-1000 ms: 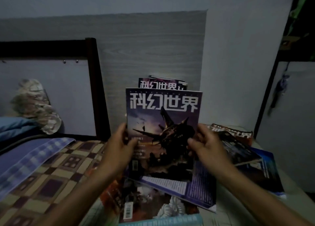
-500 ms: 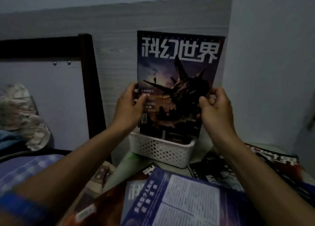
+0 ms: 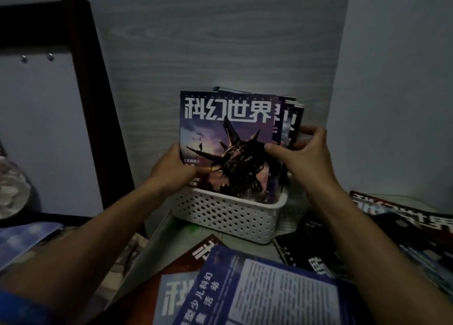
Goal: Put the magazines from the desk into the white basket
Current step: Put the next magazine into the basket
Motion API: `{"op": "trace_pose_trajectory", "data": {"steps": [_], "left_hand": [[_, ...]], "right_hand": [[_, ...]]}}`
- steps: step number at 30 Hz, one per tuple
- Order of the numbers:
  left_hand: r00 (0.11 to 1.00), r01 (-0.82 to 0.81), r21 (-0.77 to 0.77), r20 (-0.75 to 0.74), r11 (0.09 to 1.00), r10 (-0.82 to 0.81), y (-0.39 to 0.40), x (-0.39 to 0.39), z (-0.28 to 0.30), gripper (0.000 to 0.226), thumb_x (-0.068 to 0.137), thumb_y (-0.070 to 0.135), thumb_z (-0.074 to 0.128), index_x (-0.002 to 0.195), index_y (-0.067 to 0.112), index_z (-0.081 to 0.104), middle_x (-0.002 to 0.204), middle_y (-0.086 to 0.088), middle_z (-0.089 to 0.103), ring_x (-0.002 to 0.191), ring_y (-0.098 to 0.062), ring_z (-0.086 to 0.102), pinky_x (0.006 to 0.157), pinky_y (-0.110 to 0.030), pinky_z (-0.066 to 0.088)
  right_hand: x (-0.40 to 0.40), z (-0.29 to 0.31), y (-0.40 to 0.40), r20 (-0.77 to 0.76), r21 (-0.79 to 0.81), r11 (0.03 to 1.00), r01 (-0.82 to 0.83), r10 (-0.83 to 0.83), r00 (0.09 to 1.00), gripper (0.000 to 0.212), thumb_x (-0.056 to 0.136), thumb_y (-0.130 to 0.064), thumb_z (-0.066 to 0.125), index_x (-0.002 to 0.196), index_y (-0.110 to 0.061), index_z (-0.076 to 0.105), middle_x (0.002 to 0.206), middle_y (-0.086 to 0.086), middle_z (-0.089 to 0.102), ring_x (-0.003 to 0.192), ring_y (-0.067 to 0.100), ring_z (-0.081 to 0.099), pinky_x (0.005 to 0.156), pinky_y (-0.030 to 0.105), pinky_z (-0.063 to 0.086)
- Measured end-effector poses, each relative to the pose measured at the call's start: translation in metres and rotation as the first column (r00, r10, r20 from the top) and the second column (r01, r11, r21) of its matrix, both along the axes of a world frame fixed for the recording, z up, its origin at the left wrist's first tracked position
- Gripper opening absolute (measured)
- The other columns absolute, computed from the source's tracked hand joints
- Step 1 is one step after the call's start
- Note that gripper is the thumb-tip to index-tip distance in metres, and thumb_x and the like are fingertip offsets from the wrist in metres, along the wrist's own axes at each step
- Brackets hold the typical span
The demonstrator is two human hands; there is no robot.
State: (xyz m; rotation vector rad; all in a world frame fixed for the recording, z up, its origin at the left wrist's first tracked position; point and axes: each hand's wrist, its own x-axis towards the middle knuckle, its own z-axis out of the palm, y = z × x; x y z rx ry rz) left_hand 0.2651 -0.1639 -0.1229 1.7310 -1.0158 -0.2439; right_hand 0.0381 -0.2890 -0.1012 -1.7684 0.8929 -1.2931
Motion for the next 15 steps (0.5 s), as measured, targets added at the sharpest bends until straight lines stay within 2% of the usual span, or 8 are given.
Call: {"op": "trace_pose_trajectory", "data": {"steps": [2,3,4,6,8,11,13,15], "left_hand": [[0.996,0.086,0.108,-0.026,0.99,-0.083,-0.002,0.005,0.005,0.056,0.066,0.021,0.087,0.112,0.024,0.056,0.109,0.003,0.067,0.102,-0.018,0.064,0.084,-0.041,0.055],[0.996,0.091,0.134,-0.022,0.987,-0.089,-0.003,0.008,0.008,0.05,0.066,0.019,0.087,0.106,0.026,0.058,0.105,0.005,0.067,0.1,-0.017,0.063,0.08,-0.037,0.054],[0.995,0.099,0.147,-0.02,0.984,-0.097,-0.004,0.012,0.011,0.044,0.066,0.018,0.087,0.1,0.028,0.061,0.101,0.007,0.068,0.099,-0.016,0.064,0.077,-0.034,0.053],[0.988,0.153,0.162,-0.029,0.975,-0.15,-0.007,0.023,0.018,0.035,0.063,0.021,0.089,0.091,0.027,0.07,0.094,0.007,0.075,0.095,-0.017,0.068,0.078,-0.035,0.054],[0.967,0.253,0.135,-0.062,0.958,-0.247,-0.011,0.029,0.026,0.049,0.052,0.03,0.092,0.096,0.026,0.071,0.093,0.008,0.078,0.092,-0.015,0.072,0.079,-0.032,0.055],[0.899,0.364,-0.019,-0.253,0.931,-0.357,-0.024,0.029,0.022,0.076,0.045,0.03,0.094,0.114,0.021,0.063,0.102,0.002,0.077,0.095,-0.019,0.073,0.076,-0.032,0.058],[0.863,0.367,-0.074,-0.344,0.927,-0.37,-0.032,0.03,0.018,0.078,0.046,0.027,0.093,0.117,0.017,0.061,0.103,-0.003,0.077,0.096,-0.023,0.073,0.074,-0.031,0.059],[0.884,0.323,-0.104,-0.321,0.941,-0.339,-0.034,0.031,0.014,0.077,0.048,0.025,0.093,0.117,0.014,0.061,0.103,-0.006,0.076,0.096,-0.025,0.073,0.076,-0.034,0.059]], "right_hand": [[-0.002,-0.003,-0.007,0.132,0.157,0.98,-0.125,0.105,0.986,0.1,0.057,-0.042,0.09,0.137,-0.031,0.031,0.117,-0.009,0.057,0.098,0.01,0.062,0.068,0.02,0.047],[-0.001,-0.005,-0.011,0.188,0.215,0.955,-0.203,0.163,0.968,0.104,0.057,-0.037,0.092,0.141,-0.026,0.031,0.116,-0.011,0.058,0.097,0.009,0.064,0.068,0.017,0.049],[0.001,-0.008,-0.015,0.233,0.244,0.927,-0.284,0.229,0.945,0.096,0.058,-0.03,0.092,0.136,-0.021,0.038,0.114,-0.01,0.064,0.092,0.009,0.068,0.067,0.018,0.054],[0.008,-0.019,-0.02,0.222,0.253,0.887,-0.386,0.335,0.916,0.073,0.06,-0.019,0.091,0.124,-0.017,0.055,0.109,-0.002,0.073,0.092,0.014,0.072,0.08,0.031,0.059],[0.018,-0.03,-0.024,0.157,0.189,0.907,-0.378,0.352,0.923,0.061,0.06,-0.016,0.092,0.112,-0.025,0.06,0.1,-0.007,0.076,0.092,0.011,0.072,0.084,0.032,0.058],[0.021,-0.036,-0.028,0.171,0.108,0.933,-0.344,0.323,0.931,0.06,0.058,-0.022,0.093,0.106,-0.029,0.058,0.089,-0.017,0.076,0.082,0.003,0.072,0.063,0.016,0.056],[0.022,-0.036,-0.03,0.151,0.089,0.941,-0.326,0.311,0.938,0.069,0.058,-0.026,0.093,0.117,-0.021,0.058,0.098,-0.008,0.076,0.089,0.009,0.073,0.072,0.026,0.06],[0.024,-0.034,-0.026,0.112,0.054,0.955,-0.293,0.285,0.952,0.075,0.058,-0.034,0.091,0.123,-0.018,0.057,0.108,-0.002,0.074,0.096,0.015,0.071,0.085,0.042,0.058]]}}
